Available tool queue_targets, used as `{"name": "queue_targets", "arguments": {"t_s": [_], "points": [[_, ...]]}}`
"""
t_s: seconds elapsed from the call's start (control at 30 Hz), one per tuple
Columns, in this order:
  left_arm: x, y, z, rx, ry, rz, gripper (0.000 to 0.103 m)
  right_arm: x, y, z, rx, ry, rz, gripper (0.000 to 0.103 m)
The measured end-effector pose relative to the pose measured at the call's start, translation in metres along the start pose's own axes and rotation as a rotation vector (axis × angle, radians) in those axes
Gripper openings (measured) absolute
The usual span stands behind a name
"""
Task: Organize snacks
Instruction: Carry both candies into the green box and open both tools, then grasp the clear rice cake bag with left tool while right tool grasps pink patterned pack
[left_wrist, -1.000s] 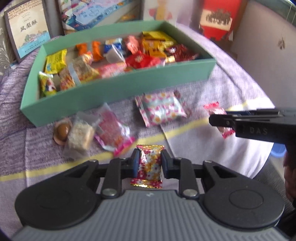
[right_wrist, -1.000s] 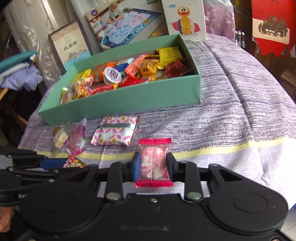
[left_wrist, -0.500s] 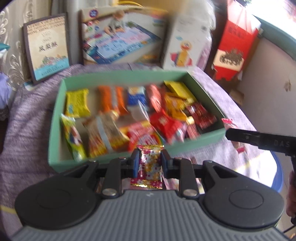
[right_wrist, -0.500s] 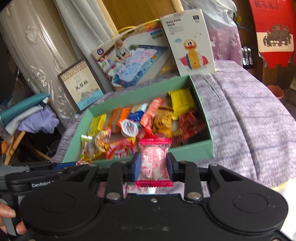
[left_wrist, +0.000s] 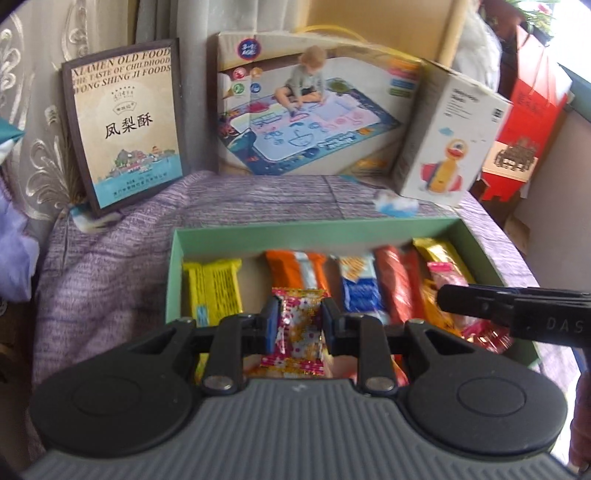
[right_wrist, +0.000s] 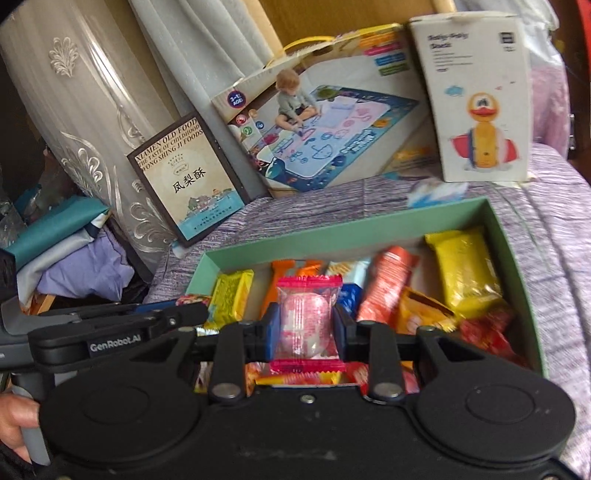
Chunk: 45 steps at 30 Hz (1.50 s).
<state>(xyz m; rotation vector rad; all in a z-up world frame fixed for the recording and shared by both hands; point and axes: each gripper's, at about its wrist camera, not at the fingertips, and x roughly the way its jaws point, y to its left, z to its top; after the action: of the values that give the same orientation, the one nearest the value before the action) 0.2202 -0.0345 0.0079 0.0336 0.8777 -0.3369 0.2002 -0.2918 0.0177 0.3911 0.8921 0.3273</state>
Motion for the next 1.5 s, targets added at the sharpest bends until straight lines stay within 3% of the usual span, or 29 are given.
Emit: {"name": "queue_targets", "arguments": {"t_s": [0.3,0.33,0.37,0.4,0.43,0.47,0.67,1.17,1.5], "points": [[0.058,0.024,0.028,-0.025,0.029,0.026,0.026,0.075,0.005,0.033,0.02,0.056,0.01,0.032],[0.062,0.027,0.03,-0.034,0.031,0.037,0.038,0.079,0.005,0.033,0.026,0.055,0.006,0.035],[0.067,0.029,0.031,-0.045,0.037,0.05,0.052,0.083,0.004,0.035,0.032,0.056,0.005,0.046],[0.069,0.031,0.031,-0.061,0.039,0.065,0.08,0.086,0.004,0.035,0.035,0.055,0.004,0.053],[0.07,0.033,0.029,-0.075,0.029,0.085,0.094,0.088,0.003,0.036,0.037,0.052,0.002,0.071],[0.069,0.035,0.028,-0.083,0.019,0.105,0.095,0.088,0.003,0.035,0.041,0.043,-0.003,0.084],[0.064,0.039,0.016,-0.099,0.036,0.113,0.1,0.079,-0.004,0.029,0.073,0.028,-0.03,0.103],[0.005,0.017,-0.023,-0.105,0.031,0.089,0.103,0.017,0.004,-0.005,0.077,0.036,-0.04,0.103],[-0.044,0.005,-0.06,-0.112,0.009,0.066,0.103,-0.039,0.001,-0.035,0.099,-0.016,-0.046,0.103]]}}
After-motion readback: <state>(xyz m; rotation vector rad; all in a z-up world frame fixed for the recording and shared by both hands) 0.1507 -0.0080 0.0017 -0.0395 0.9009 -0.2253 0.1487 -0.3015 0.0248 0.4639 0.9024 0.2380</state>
